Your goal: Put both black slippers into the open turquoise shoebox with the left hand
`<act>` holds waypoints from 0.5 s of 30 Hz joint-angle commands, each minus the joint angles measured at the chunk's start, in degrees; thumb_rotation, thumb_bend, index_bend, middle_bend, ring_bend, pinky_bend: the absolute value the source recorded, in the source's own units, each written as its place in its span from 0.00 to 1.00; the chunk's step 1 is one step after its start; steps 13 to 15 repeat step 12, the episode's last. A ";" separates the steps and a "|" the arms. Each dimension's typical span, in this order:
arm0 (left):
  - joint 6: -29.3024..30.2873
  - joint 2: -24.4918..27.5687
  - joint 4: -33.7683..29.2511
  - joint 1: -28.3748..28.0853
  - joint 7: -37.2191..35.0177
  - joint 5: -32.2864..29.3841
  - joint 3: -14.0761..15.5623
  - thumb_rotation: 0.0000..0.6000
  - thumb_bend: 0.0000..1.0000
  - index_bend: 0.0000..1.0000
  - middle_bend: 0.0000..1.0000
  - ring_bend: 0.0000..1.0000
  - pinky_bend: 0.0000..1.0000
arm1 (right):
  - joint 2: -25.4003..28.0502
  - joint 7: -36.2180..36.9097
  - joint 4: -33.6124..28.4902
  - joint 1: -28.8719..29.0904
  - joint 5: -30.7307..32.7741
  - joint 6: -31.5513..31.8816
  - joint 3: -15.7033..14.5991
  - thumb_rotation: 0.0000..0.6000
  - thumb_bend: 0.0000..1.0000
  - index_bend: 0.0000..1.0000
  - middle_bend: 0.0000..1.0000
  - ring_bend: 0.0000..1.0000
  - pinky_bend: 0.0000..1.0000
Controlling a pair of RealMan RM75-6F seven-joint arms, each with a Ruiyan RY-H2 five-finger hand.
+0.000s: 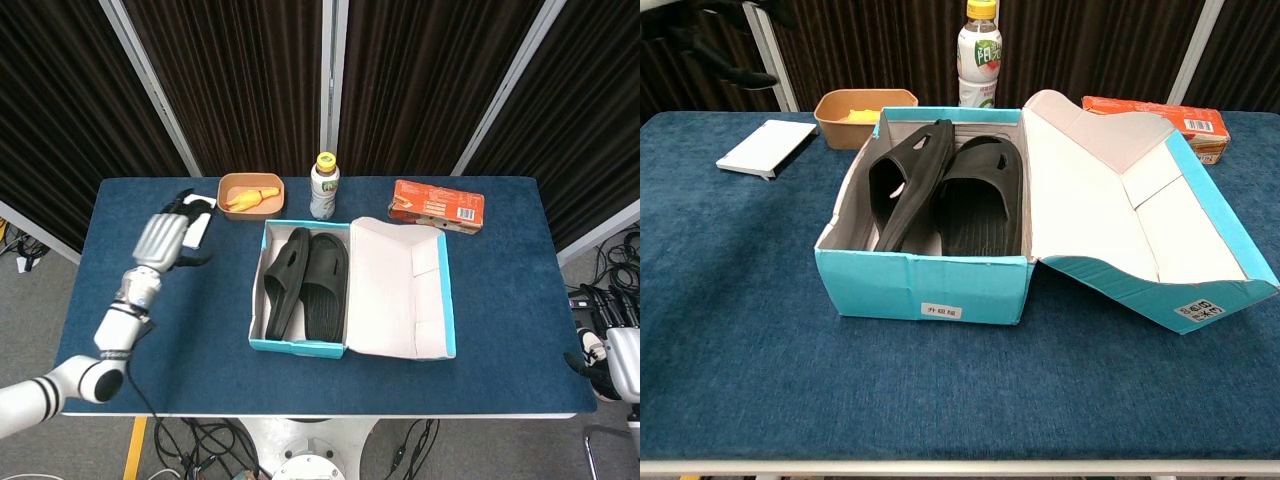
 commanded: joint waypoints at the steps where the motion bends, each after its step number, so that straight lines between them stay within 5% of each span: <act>1: 8.75 3.65 1.49 8.44 2.84 2.88 4.95 1.00 0.16 0.28 0.21 0.01 0.18 | -0.60 1.66 0.93 0.48 0.30 -1.22 -0.22 1.00 0.06 0.03 0.10 0.00 0.06; 7: 17.74 7.08 -1.94 17.92 4.59 5.25 9.81 1.00 0.15 0.28 0.21 0.01 0.17 | -2.32 3.70 2.29 0.86 -2.42 -0.24 -0.63 1.00 0.07 0.03 0.10 0.00 0.06; 15: 24.37 8.25 -5.90 23.63 4.99 7.61 11.62 1.00 0.14 0.28 0.21 0.01 0.17 | -4.25 3.82 3.16 0.36 -4.52 1.40 -1.47 1.00 0.07 0.03 0.10 0.00 0.06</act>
